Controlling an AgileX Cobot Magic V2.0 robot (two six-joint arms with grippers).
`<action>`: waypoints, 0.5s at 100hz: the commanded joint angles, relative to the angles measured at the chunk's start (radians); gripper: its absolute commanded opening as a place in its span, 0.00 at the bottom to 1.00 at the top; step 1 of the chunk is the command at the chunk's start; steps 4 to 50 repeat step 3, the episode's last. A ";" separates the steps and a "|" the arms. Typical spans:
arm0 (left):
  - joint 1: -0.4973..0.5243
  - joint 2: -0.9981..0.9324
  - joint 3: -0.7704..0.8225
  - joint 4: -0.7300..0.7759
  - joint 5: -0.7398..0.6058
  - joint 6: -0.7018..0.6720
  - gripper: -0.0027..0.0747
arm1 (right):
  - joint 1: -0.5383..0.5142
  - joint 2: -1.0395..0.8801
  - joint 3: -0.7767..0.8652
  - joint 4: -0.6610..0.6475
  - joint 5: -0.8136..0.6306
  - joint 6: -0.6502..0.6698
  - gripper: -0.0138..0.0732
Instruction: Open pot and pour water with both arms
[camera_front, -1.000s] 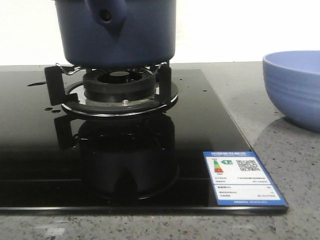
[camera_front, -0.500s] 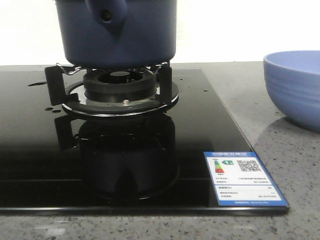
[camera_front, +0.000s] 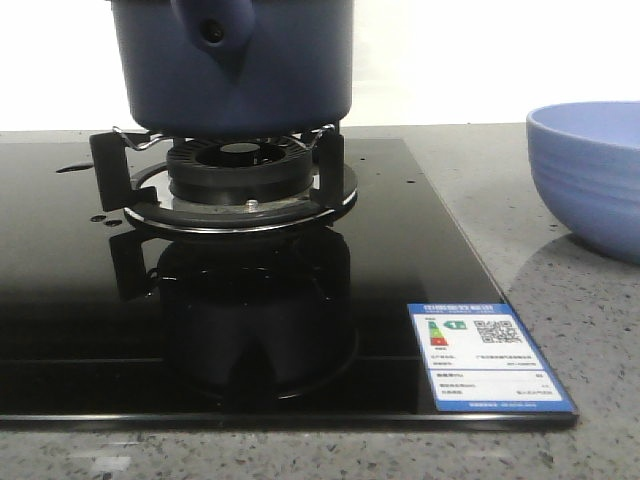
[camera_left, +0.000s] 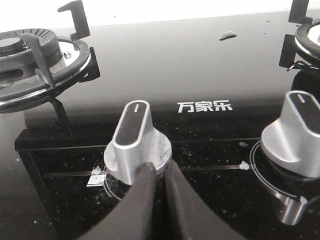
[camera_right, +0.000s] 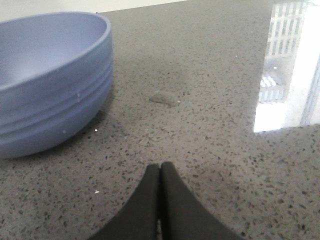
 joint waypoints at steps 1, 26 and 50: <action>0.001 -0.025 0.029 -0.012 -0.043 -0.009 0.01 | -0.007 -0.015 0.027 -0.013 -0.022 -0.004 0.09; 0.001 -0.025 0.029 -0.012 -0.043 -0.009 0.01 | -0.007 -0.015 0.027 -0.013 -0.022 -0.004 0.09; 0.001 -0.025 0.029 -0.012 -0.043 -0.009 0.01 | -0.007 -0.015 0.027 -0.013 -0.022 -0.004 0.09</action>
